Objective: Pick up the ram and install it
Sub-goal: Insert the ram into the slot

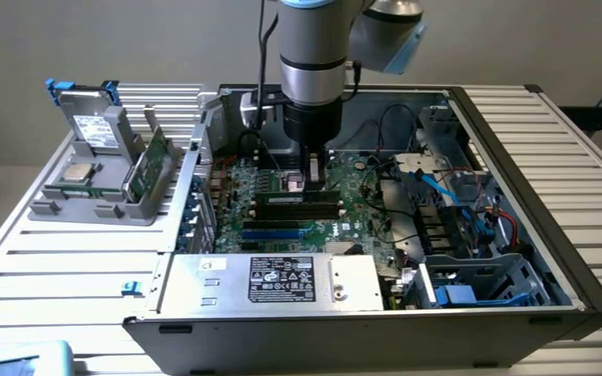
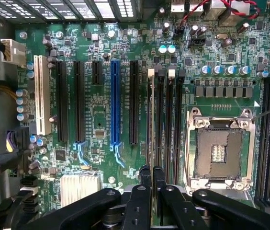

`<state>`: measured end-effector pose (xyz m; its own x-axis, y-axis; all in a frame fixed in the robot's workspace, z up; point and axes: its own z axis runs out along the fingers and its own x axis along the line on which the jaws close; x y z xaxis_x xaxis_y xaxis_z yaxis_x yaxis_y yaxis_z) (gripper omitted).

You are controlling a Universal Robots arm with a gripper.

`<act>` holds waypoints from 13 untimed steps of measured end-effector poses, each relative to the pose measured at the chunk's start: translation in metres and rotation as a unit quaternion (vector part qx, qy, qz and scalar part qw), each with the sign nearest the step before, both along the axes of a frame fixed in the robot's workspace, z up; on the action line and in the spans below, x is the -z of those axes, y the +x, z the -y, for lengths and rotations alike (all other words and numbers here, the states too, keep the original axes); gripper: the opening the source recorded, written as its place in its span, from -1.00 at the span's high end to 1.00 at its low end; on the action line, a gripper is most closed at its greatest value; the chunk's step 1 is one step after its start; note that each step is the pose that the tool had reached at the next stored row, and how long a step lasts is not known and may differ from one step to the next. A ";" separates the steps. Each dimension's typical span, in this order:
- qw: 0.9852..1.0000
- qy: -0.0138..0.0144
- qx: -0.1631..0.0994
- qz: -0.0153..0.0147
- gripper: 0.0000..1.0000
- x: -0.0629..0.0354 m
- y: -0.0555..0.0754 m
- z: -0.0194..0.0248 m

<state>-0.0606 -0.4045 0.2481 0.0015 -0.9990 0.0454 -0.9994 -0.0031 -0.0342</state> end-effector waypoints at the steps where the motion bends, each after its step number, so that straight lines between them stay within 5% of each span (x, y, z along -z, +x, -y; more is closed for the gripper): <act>1: 1.000 0.000 0.000 0.000 0.72 0.0009 0.000 0.0000; 13: 1.000 0.000 -0.003 0.000 0.72 0.0053 0.000 0.0005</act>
<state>-0.0605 -0.4050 0.2428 0.0078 -0.9989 0.0452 -0.9994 -0.0094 -0.0342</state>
